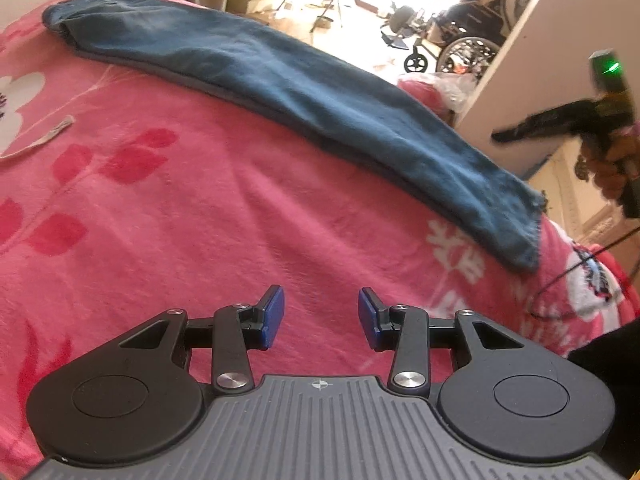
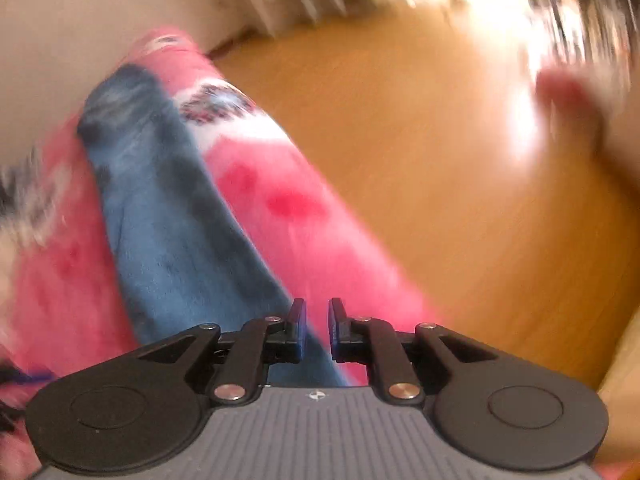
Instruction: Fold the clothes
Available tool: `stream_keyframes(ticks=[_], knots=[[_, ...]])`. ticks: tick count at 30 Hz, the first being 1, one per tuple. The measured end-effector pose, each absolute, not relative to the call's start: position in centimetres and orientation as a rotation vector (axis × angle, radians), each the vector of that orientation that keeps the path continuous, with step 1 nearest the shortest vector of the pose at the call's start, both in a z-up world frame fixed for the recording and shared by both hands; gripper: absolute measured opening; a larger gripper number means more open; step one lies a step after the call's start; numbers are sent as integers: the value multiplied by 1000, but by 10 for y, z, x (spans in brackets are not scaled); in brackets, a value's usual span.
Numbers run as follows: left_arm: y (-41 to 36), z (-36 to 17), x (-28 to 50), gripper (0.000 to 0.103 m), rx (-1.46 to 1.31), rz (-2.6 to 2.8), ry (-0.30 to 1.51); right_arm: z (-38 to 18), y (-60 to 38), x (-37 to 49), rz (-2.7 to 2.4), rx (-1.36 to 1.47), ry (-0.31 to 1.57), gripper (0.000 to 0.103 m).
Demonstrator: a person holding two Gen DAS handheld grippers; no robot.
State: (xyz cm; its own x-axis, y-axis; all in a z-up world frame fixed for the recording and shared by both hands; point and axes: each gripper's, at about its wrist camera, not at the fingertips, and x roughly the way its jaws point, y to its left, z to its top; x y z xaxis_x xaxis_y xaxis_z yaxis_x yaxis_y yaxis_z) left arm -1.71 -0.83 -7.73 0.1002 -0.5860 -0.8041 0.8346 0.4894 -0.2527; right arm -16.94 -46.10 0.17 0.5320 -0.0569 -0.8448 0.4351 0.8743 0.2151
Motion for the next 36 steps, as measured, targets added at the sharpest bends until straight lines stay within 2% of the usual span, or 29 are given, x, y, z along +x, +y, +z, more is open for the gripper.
stream_keyframes(ticks=[4,16,18,22,36], knots=[[-9,-82,-9,40,297,-1047,1023,32,-408,-111,-103,271,875,13],[6,-89,30,43,277,-890,993,-27,-258,57,127,-330,804,13],[6,-88,39,43,272,-882,978,-40,-257,66,122,-371,832,14],[-2,-81,69,44,255,-845,919,-47,-258,68,119,-400,838,27],[-84,-87,207,44,145,-656,752,-45,-255,58,149,-470,838,27]])
